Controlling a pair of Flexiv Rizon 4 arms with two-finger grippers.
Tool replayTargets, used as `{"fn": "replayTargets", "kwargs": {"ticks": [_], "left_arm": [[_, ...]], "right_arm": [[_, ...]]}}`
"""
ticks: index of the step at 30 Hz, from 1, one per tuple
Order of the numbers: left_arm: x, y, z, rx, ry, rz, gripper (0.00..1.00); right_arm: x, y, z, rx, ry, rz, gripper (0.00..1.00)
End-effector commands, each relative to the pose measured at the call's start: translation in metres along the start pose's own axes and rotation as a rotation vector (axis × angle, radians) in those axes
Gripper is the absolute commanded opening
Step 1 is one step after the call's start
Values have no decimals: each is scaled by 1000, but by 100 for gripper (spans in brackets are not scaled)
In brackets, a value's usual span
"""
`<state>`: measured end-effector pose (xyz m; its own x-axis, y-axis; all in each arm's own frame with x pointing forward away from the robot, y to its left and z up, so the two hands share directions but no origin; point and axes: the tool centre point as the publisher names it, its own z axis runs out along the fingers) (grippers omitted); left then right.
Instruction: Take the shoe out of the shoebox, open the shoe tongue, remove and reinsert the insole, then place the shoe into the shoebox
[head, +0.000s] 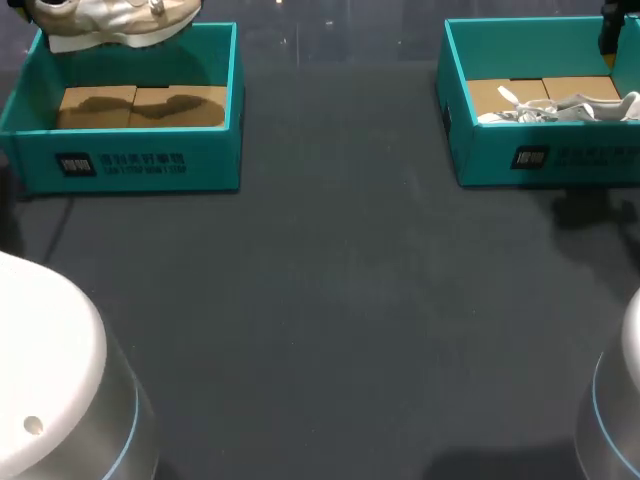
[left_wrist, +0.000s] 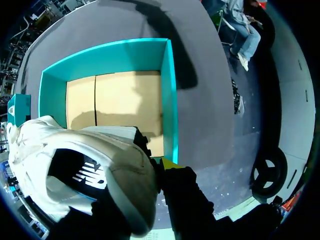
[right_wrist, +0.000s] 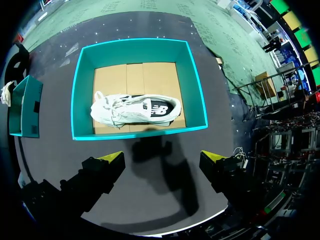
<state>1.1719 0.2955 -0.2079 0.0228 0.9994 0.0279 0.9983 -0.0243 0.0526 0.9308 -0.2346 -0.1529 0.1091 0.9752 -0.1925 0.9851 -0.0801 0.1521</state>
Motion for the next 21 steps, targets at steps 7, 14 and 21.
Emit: {"fn": "replayTargets", "kwargs": {"ticks": [7, 14, 21], "left_arm": [[-22, -76, -78, -71, 37, -1, 0], [-55, -129, -101, -110, 70, -9, 0], [-98, -192, -105, -144, 103, 15, 0]], "right_arm": [[0, 0, 0, 1, 0, 0, 100], [0, 0, 0, 1, 0, 0, 100], [0, 0, 0, 1, 0, 0, 100]]}}
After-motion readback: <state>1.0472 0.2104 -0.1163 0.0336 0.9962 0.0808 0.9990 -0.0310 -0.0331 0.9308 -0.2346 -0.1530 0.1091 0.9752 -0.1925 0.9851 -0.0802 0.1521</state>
